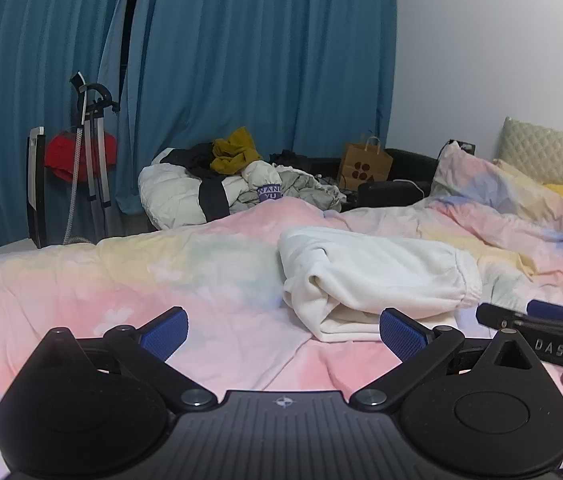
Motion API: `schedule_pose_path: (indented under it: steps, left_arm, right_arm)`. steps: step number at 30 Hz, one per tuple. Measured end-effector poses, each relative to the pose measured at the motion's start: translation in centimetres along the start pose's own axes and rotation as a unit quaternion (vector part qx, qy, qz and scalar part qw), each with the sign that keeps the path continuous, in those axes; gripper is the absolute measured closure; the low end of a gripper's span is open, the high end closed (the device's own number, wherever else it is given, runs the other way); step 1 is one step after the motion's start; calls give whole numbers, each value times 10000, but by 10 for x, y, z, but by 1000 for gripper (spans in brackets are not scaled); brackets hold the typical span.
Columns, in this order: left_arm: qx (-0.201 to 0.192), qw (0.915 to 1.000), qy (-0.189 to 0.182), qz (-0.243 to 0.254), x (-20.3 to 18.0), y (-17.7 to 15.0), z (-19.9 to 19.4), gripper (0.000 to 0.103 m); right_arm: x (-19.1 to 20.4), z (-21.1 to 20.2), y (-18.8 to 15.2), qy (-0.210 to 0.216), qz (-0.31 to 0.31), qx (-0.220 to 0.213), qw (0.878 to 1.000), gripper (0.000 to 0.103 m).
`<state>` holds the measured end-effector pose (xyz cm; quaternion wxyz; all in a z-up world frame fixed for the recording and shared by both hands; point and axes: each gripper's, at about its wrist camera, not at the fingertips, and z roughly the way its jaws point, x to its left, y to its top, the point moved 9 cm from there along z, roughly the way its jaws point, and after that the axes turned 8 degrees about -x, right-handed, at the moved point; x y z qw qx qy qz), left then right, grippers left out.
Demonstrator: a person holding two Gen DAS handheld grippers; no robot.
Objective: Fold clothes
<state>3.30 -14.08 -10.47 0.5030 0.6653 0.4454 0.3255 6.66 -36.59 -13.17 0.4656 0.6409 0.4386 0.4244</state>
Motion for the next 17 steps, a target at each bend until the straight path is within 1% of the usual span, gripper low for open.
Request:
schedule_pose_path:
  steps: [5,17]
  left_arm:
    - [123,9999,31,20,-3,-5,3,0]
    - [-67,10000,30,1,0,-1,-4,0]
  right_arm:
    - [0,-1,1,-14,13,-25,10000,19]
    - [-1,1,-1,-35,62,9,10000,19]
